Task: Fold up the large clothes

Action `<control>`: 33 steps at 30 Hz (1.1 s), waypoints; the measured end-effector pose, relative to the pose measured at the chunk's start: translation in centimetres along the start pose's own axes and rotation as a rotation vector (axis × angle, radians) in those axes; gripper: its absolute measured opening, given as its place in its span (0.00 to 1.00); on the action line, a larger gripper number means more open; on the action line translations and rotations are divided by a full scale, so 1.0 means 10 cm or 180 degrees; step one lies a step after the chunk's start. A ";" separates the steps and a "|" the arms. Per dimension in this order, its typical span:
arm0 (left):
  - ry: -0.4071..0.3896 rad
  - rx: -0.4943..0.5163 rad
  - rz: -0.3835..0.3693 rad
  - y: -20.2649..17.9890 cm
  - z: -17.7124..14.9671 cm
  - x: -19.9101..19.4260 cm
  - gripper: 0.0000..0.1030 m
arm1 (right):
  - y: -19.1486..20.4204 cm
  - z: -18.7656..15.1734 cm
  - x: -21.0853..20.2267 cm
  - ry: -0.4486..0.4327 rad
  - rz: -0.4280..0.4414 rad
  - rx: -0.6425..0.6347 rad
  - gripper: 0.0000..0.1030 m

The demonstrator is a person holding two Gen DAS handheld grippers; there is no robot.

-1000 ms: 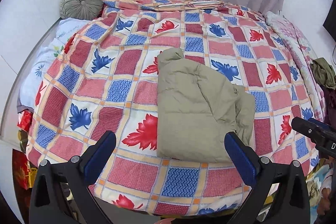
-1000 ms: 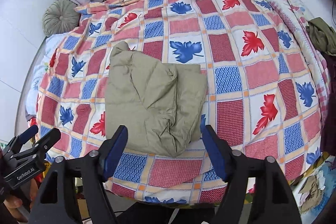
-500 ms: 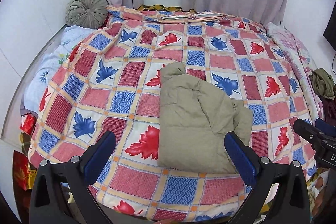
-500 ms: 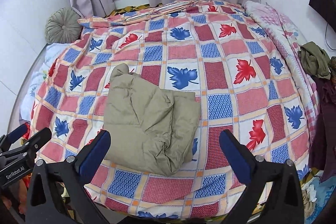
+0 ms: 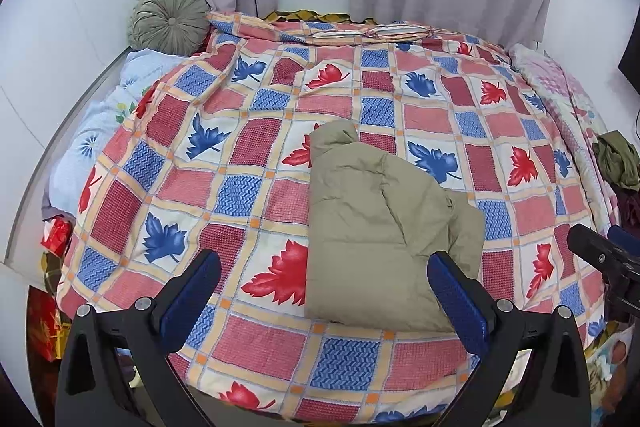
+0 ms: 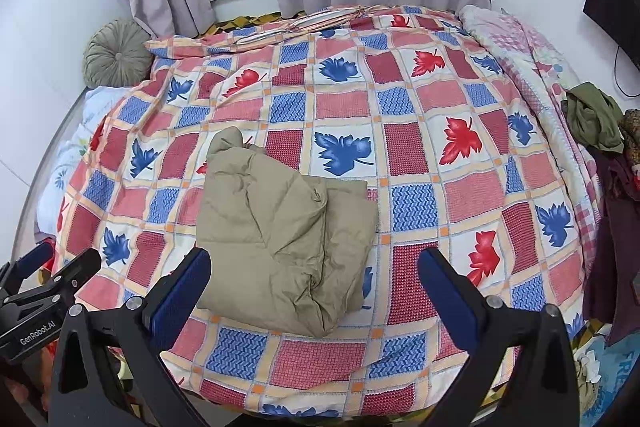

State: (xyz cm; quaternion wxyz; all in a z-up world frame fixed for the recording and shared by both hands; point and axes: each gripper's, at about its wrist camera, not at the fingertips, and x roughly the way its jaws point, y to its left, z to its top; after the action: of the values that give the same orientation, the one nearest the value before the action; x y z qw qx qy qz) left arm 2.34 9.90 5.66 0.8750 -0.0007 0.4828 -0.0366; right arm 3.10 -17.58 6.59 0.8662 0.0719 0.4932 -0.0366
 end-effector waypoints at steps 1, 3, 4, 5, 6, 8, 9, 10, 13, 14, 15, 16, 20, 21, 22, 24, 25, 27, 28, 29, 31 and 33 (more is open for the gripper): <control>-0.0003 0.0001 0.0001 0.00 0.00 0.00 1.00 | 0.00 -0.01 0.01 0.0001 -0.0002 -0.0001 1.00; -0.0002 0.0000 -0.0001 0.00 0.00 0.00 1.00 | 0.01 0.00 0.00 -0.0003 -0.0006 0.0002 1.00; 0.0001 -0.0007 -0.0002 -0.01 0.00 0.00 1.00 | 0.00 0.00 0.01 -0.0003 -0.0002 0.0000 1.00; 0.0001 -0.0007 -0.0005 -0.01 -0.01 0.00 1.00 | 0.00 0.00 0.01 -0.0002 -0.0006 -0.0003 1.00; 0.0000 -0.0005 -0.0011 0.00 0.00 0.00 1.00 | 0.00 0.00 0.00 -0.0001 -0.0009 -0.0002 1.00; 0.0000 -0.0001 -0.0007 0.01 0.00 -0.01 1.00 | 0.00 0.00 0.00 0.0001 -0.0002 -0.0003 1.00; 0.0002 -0.0002 -0.0009 0.01 0.00 -0.01 1.00 | 0.00 0.01 0.00 0.0003 -0.0006 -0.0006 1.00; 0.0001 -0.0010 -0.0006 0.00 -0.01 -0.01 1.00 | 0.00 0.00 0.01 0.0001 -0.0004 -0.0004 1.00; -0.0006 -0.0007 0.0003 0.00 -0.01 -0.02 1.00 | 0.00 0.00 0.00 -0.0001 -0.0005 -0.0005 1.00; -0.0004 -0.0010 -0.0001 -0.01 -0.02 -0.02 1.00 | -0.01 0.01 0.00 -0.0002 -0.0004 -0.0002 1.00; -0.0004 -0.0010 -0.0002 0.00 -0.02 -0.02 1.00 | -0.01 0.01 0.00 -0.0001 -0.0004 0.0005 1.00; -0.0004 -0.0009 0.0000 0.00 -0.02 -0.02 1.00 | -0.02 0.01 0.01 0.0003 0.0003 -0.0009 1.00; -0.0004 -0.0003 0.0000 0.00 -0.02 -0.02 1.00 | -0.02 0.02 0.01 0.0004 0.0012 -0.0015 1.00; -0.0003 -0.0006 -0.0004 0.00 -0.02 -0.03 1.00 | -0.02 0.03 0.00 0.0004 0.0012 -0.0014 1.00; -0.0004 -0.0010 -0.0001 0.00 -0.02 -0.03 1.00 | -0.03 0.02 0.01 0.0004 0.0008 -0.0021 1.00; -0.0006 -0.0012 0.0004 0.00 -0.02 -0.03 1.00 | -0.03 0.03 0.02 0.0005 0.0013 -0.0026 1.00; -0.0005 -0.0012 0.0007 -0.01 -0.03 -0.03 1.00 | -0.03 0.03 0.01 0.0003 0.0007 -0.0029 1.00; -0.0005 -0.0005 0.0007 0.00 -0.02 -0.03 1.00 | -0.03 0.03 0.01 0.0001 0.0004 -0.0030 1.00; -0.0006 -0.0013 0.0010 -0.01 -0.03 -0.03 1.00 | -0.03 0.03 0.02 0.0005 0.0011 -0.0029 1.00; -0.0007 -0.0019 0.0011 -0.02 -0.03 -0.03 1.00 | -0.03 0.03 0.01 0.0005 0.0011 -0.0031 1.00; -0.0006 -0.0020 0.0011 -0.02 -0.03 -0.03 1.00 | -0.03 0.03 0.01 0.0004 0.0009 -0.0031 1.00; -0.0007 -0.0020 0.0011 -0.01 -0.03 -0.03 1.00 | -0.02 0.03 0.00 0.0002 0.0010 -0.0032 1.00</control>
State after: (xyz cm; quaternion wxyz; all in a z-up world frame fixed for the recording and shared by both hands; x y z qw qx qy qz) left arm 1.97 9.84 5.78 0.8755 -0.0027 0.4820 -0.0336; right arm 3.37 -17.85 6.72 0.8665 0.0684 0.4935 -0.0327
